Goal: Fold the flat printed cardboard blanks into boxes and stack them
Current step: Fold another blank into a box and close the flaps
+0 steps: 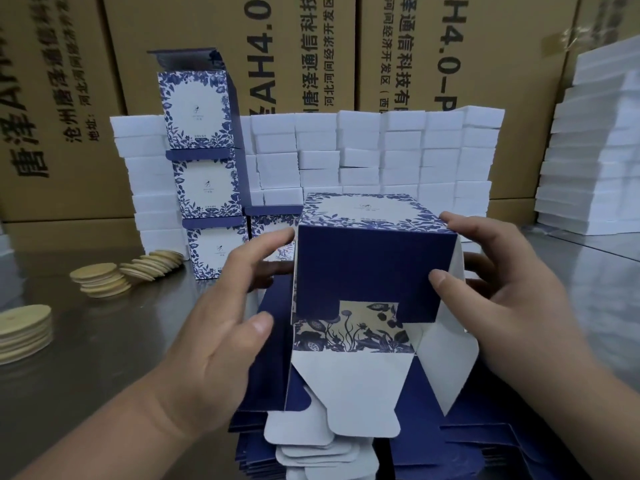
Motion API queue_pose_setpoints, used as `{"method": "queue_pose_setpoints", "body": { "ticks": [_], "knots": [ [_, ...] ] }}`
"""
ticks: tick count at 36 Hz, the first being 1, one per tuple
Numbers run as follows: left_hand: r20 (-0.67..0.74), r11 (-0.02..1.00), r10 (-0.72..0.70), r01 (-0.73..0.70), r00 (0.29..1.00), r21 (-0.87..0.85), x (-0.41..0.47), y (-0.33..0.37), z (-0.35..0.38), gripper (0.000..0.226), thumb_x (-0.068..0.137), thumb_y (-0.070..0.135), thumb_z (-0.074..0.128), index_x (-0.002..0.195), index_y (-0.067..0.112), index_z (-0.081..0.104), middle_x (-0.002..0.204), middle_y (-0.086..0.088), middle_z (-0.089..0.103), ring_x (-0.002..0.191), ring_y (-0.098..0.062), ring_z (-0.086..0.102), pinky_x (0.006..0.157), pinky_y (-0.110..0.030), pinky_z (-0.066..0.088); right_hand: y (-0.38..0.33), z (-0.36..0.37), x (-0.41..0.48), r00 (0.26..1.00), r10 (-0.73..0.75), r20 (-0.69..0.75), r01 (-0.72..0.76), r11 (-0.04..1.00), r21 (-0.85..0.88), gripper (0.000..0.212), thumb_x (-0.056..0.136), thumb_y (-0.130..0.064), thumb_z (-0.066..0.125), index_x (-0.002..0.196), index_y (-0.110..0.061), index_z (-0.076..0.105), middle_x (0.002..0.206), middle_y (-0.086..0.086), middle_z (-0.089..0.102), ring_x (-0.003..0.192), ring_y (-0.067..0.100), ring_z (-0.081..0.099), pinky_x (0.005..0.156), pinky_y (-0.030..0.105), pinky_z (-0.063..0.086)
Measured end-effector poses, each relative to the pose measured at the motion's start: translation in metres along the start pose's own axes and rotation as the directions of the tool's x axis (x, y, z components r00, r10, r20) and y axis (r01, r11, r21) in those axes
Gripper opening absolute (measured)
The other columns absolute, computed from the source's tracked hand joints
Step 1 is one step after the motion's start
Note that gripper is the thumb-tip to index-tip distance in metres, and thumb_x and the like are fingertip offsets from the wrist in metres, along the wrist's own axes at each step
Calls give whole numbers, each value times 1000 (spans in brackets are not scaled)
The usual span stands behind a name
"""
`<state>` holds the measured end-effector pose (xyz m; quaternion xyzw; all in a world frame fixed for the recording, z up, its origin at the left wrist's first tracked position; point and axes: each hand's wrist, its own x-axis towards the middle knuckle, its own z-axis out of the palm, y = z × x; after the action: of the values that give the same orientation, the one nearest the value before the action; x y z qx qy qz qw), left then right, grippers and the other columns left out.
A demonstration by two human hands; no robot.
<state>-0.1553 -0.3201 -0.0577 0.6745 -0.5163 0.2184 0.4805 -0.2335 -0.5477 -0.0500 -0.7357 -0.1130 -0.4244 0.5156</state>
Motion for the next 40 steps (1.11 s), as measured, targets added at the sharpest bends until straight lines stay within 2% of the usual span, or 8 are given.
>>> {"method": "queue_pose_setpoints", "body": {
  "ticks": [5, 11, 14, 19, 24, 30, 35, 40],
  "knots": [
    [20, 994, -85, 83, 996, 65, -3, -9, -6, 62, 73, 35, 41, 127, 64, 31, 132, 35, 41, 118, 3, 47, 95, -12, 36, -1, 1, -1, 999, -41, -3, 41, 999, -34, 47, 82, -9, 62, 95, -54, 54, 117, -37, 56, 99, -2, 61, 78, 32, 52],
    [156, 990, -137, 132, 978, 42, -2, -11, -6, 75, 74, 37, 47, 145, 29, 22, 143, 26, 37, 133, 1, 34, 104, -16, 30, 0, 2, -1, 998, -55, -14, 54, 998, -42, 47, 82, -6, 61, 97, -50, 56, 115, -39, 56, 97, -6, 60, 77, 23, 51],
    [139, 991, -131, 124, 982, 58, 0, -10, -6, 75, 73, 40, 50, 143, 36, 24, 142, 27, 37, 133, 2, 34, 104, -19, 32, 0, 2, 0, 998, -58, -14, 57, 997, -51, 45, 80, -9, 61, 98, -50, 56, 115, -40, 55, 98, -6, 60, 78, 24, 51],
    [42, 980, -178, 173, 983, 96, 0, -7, -4, 65, 64, 51, 58, 119, 69, 28, 129, 39, 42, 123, 12, 40, 95, -23, 34, 0, 1, -1, 999, -43, -17, 42, 997, -67, 44, 77, -18, 61, 100, -55, 53, 118, -39, 54, 101, -4, 59, 77, 29, 53],
    [-74, 970, -174, 184, 982, 158, 3, -1, 2, 52, 54, 53, 63, 92, 69, 32, 123, 51, 36, 111, 19, 46, 88, -11, 41, 1, 2, -1, 997, -74, -10, 73, 995, -70, 49, 78, -11, 62, 98, -55, 53, 117, -40, 54, 99, -6, 60, 79, 16, 49],
    [-73, 968, -58, 74, 996, 242, 4, 8, -1, 48, 57, 49, 62, 95, 63, 35, 134, 41, 34, 112, 7, 53, 87, -27, 40, 2, 3, -1, 998, -51, -26, 49, 997, -62, 46, 77, -16, 63, 99, -55, 54, 119, -39, 54, 98, -4, 60, 75, 22, 51],
    [87, 877, 121, -147, 989, 457, 7, 11, -2, 65, 63, 47, 61, 122, 39, 34, 150, 11, 23, 124, 3, 42, 91, -3, 35, 3, 3, -1, 998, -33, -46, 31, 998, -53, 44, 72, -22, 61, 101, -55, 54, 114, -37, 58, 94, -4, 61, 69, 25, 53],
    [168, 871, 116, -181, 979, 456, 5, 5, -3, 71, 61, 47, 63, 127, 44, 36, 155, 7, 11, 134, 4, 30, 98, -16, 38, 3, 3, -1, 998, -34, -47, 31, 998, -53, 44, 73, -23, 61, 99, -56, 54, 115, -37, 57, 95, -3, 61, 71, 30, 54]
  ]
}}
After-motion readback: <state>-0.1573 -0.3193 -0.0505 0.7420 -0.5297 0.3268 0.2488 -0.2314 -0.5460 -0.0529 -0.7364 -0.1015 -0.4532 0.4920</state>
